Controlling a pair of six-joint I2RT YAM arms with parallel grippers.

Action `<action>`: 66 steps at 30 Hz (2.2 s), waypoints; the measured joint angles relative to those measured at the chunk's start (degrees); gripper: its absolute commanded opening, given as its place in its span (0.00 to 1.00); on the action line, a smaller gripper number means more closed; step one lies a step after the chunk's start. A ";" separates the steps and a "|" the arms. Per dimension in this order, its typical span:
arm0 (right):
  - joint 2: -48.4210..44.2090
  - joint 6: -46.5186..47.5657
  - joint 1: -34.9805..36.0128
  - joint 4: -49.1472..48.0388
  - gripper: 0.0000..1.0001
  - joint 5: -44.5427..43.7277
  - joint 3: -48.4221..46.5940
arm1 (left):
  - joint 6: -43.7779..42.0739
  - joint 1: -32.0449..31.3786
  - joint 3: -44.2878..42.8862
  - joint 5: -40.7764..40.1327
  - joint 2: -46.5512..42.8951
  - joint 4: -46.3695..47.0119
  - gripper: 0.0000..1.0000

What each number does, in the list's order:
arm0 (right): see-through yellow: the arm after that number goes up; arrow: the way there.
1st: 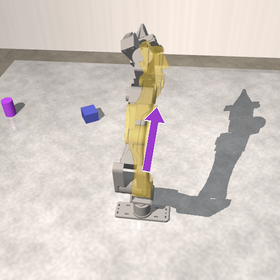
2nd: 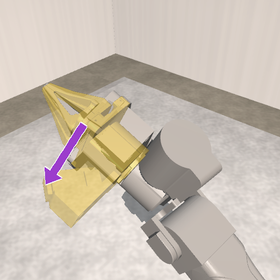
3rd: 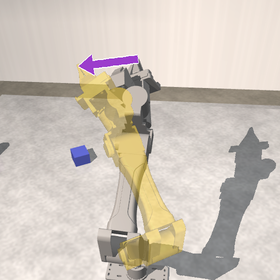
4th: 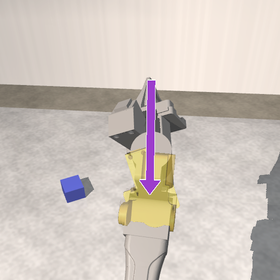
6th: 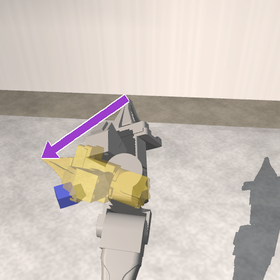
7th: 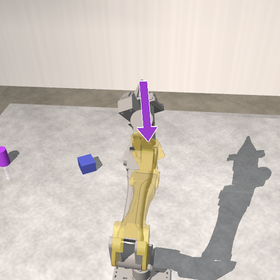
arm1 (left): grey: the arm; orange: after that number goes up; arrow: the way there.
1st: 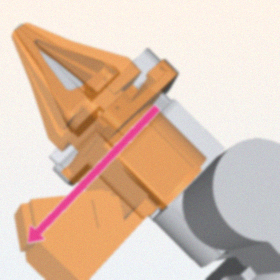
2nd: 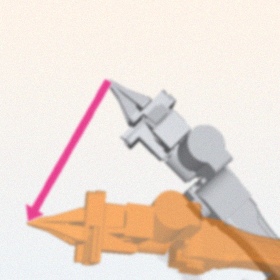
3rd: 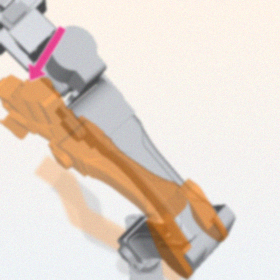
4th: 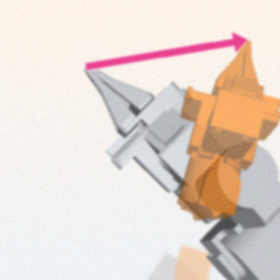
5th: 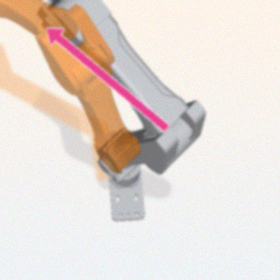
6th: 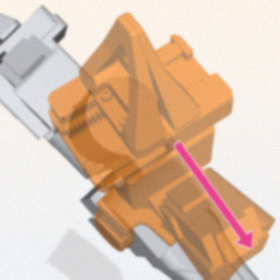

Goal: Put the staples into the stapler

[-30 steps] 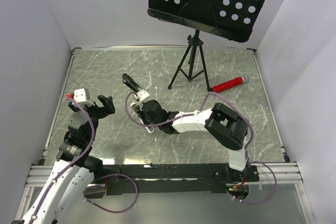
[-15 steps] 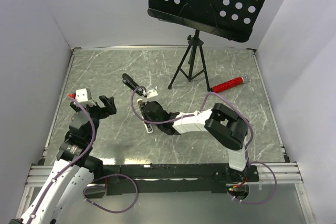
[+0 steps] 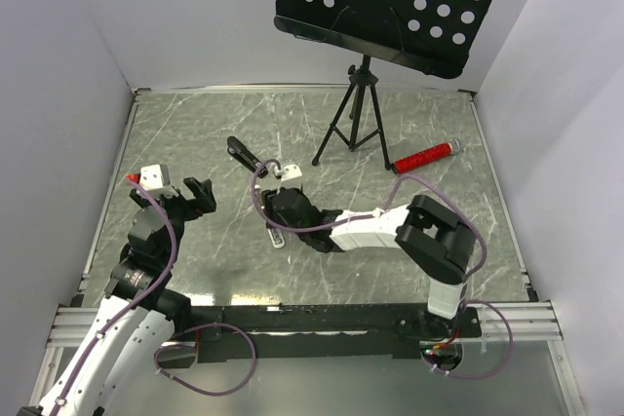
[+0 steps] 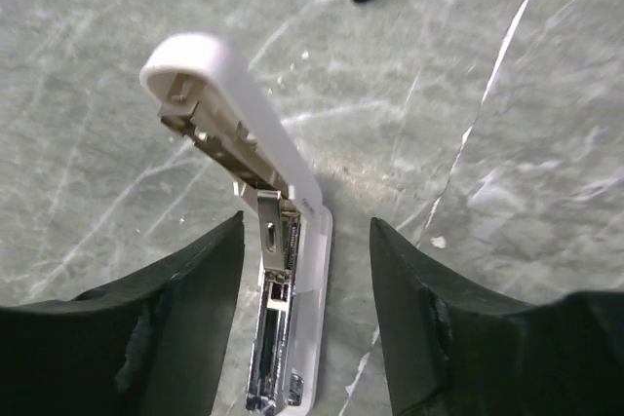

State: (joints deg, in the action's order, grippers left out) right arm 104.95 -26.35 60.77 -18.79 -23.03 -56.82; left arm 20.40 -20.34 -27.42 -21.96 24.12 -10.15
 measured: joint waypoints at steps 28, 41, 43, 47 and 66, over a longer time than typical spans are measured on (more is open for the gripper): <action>-11.74 -11.30 -2.69 55.06 0.85 1.81 -14.99 | 2.14 0.00 -2.05 -4.02 7.28 6.19 0.97; 4.50 -16.13 -7.41 64.39 0.43 8.28 -28.04 | 1.25 -2.62 -1.66 -7.50 5.75 9.07 0.97; 6.14 -16.31 -7.43 64.76 0.42 9.05 -29.16 | 1.20 -2.91 -1.51 -7.91 5.33 9.14 0.97; 8.74 -16.65 -7.54 65.42 0.36 9.60 -30.84 | 0.85 -3.39 -1.18 -8.31 4.85 9.11 0.97; 11.98 -18.99 -7.85 67.60 0.28 9.16 -31.47 | -0.20 -4.52 -1.05 -8.39 4.48 9.51 0.97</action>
State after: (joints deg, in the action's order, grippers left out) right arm 116.92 -45.34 52.93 48.82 -13.87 -88.29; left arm 20.21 -24.86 -28.47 -30.35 28.60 -0.64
